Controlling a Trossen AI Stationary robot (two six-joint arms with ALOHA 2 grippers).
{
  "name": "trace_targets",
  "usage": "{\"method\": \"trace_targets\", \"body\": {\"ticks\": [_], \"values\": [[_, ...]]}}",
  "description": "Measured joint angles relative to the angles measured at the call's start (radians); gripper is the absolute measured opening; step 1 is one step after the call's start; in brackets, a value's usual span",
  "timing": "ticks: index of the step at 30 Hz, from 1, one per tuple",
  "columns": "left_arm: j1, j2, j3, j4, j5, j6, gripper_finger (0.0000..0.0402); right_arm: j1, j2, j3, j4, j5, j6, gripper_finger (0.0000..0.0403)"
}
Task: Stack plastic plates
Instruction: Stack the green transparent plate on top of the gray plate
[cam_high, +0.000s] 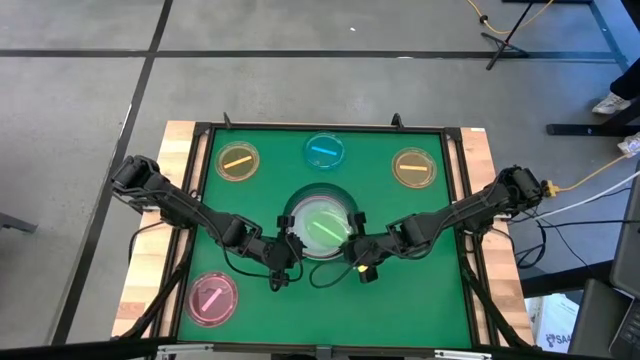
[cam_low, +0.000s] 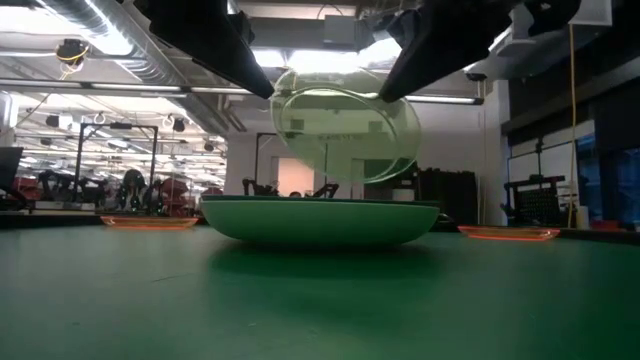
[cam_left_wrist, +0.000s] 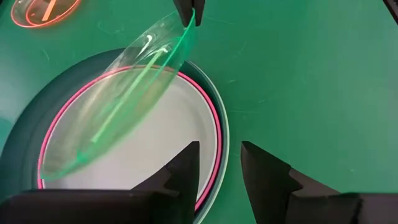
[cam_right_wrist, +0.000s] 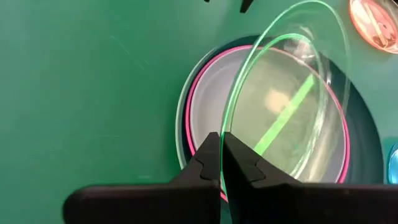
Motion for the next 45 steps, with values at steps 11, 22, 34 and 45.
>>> {"method": "trace_targets", "body": {"ticks": [11, 22, 34, 45], "values": [[0.001, 0.000, 0.000, 0.000, -0.007, 0.000, 0.0111, -0.009, 0.000, -0.028, 0.054, 0.003, 0.000, 0.0001], [0.001, 0.000, 0.000, 0.000, -0.002, -0.001, 0.0111, -0.100, 0.000, -0.103, 0.153, 0.001, 0.000, 0.0001], [0.001, 0.000, 0.000, 0.000, 0.001, -0.001, 0.0111, -0.139, 0.000, -0.109, 0.172, -0.054, 0.002, 0.0001], [0.001, 0.000, 0.000, 0.000, 0.006, -0.008, 0.0111, -0.138, 0.021, -0.109, 0.185, -0.085, 0.001, 0.0001]]}}
